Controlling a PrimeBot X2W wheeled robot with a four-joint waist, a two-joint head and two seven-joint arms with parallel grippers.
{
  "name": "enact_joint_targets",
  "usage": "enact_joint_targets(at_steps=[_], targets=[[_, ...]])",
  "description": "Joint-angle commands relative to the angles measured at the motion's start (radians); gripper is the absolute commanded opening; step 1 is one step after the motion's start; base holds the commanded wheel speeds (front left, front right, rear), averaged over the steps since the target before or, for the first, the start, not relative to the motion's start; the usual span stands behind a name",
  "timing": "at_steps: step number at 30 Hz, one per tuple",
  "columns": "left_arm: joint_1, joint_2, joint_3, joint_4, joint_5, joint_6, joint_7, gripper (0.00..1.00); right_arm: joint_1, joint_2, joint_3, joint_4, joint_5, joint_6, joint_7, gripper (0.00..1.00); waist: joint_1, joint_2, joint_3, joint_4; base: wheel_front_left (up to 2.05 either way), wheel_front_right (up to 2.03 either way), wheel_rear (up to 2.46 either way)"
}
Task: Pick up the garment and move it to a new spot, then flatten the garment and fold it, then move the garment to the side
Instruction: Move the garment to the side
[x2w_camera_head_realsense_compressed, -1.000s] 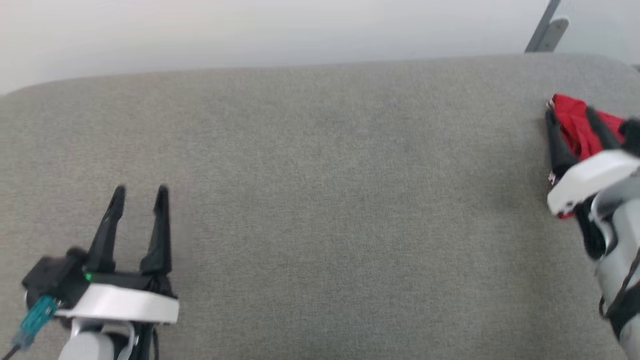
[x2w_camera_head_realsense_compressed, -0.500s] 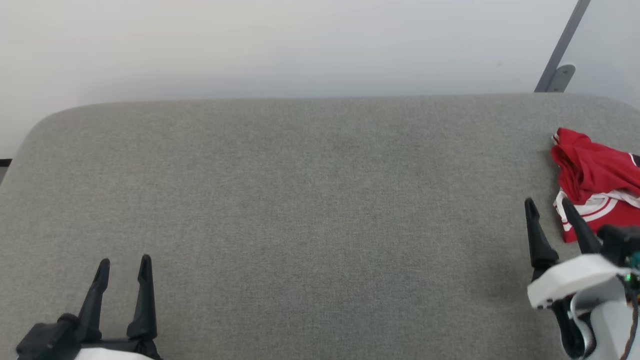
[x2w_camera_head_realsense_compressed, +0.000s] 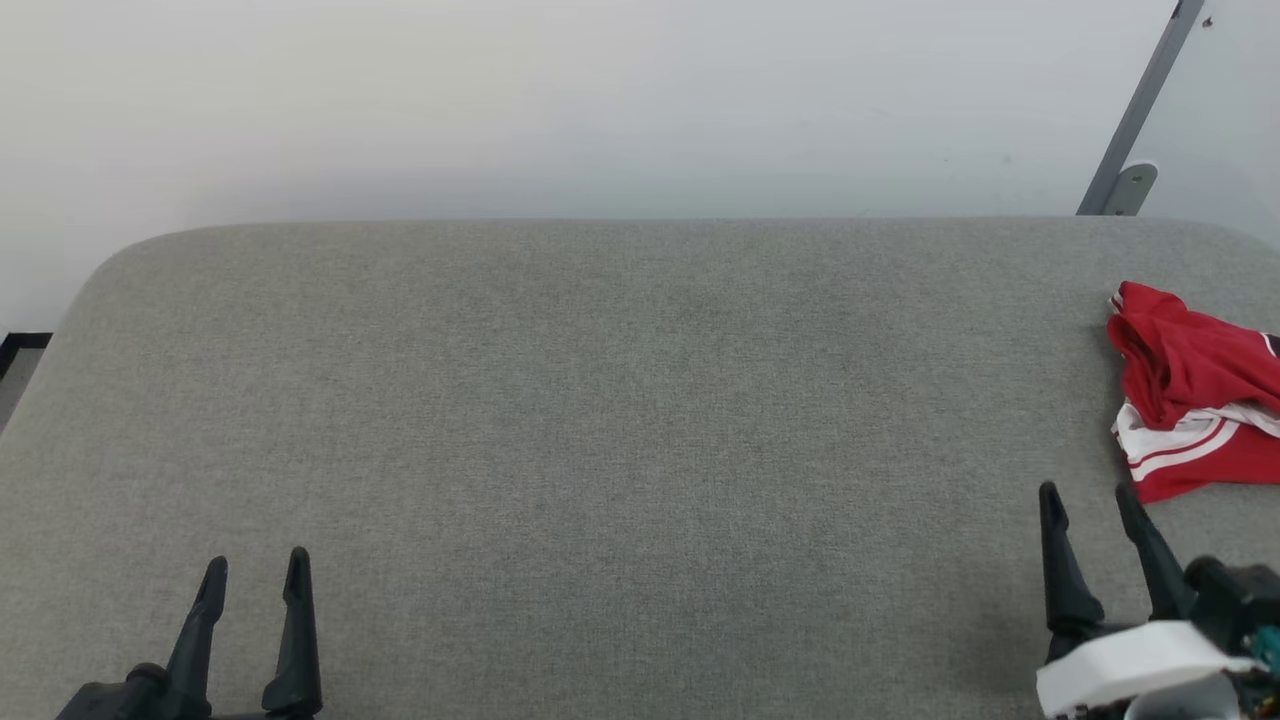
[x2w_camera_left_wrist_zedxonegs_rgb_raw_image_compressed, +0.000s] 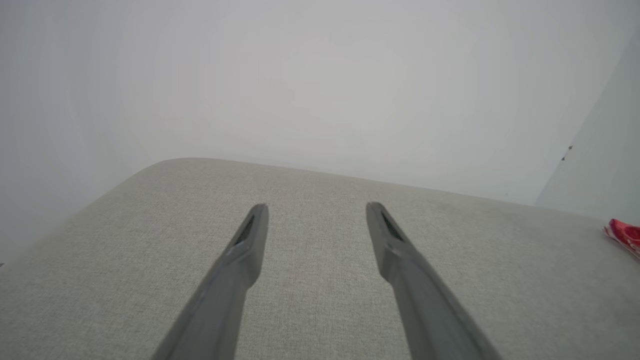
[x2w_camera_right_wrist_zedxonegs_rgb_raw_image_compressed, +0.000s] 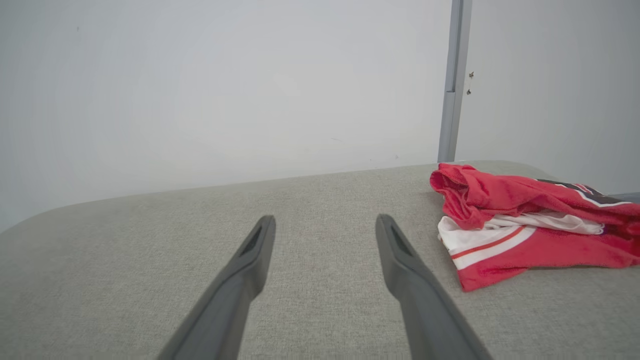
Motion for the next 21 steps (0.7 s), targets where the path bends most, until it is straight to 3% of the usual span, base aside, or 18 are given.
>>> enact_joint_targets(at_steps=[1, 21], targets=[[0.013, -0.003, 0.005, -0.003, 0.015, -0.003, -0.001, 1.00, 0.018, 0.007, -0.010, -0.016, -0.008, 0.000, -0.001, 1.00, 0.0000, -0.0001, 0.000, 0.001, 0.00, 0.00, 0.00], [-0.003, -0.053, -0.015, -0.020, 0.034, -0.003, -0.001, 1.00, 0.091, 0.063, -0.033, -0.106, -0.026, 0.000, 0.019, 1.00, 0.0000, -0.0001, 0.014, 0.017, 0.00, 0.00, 0.00]])
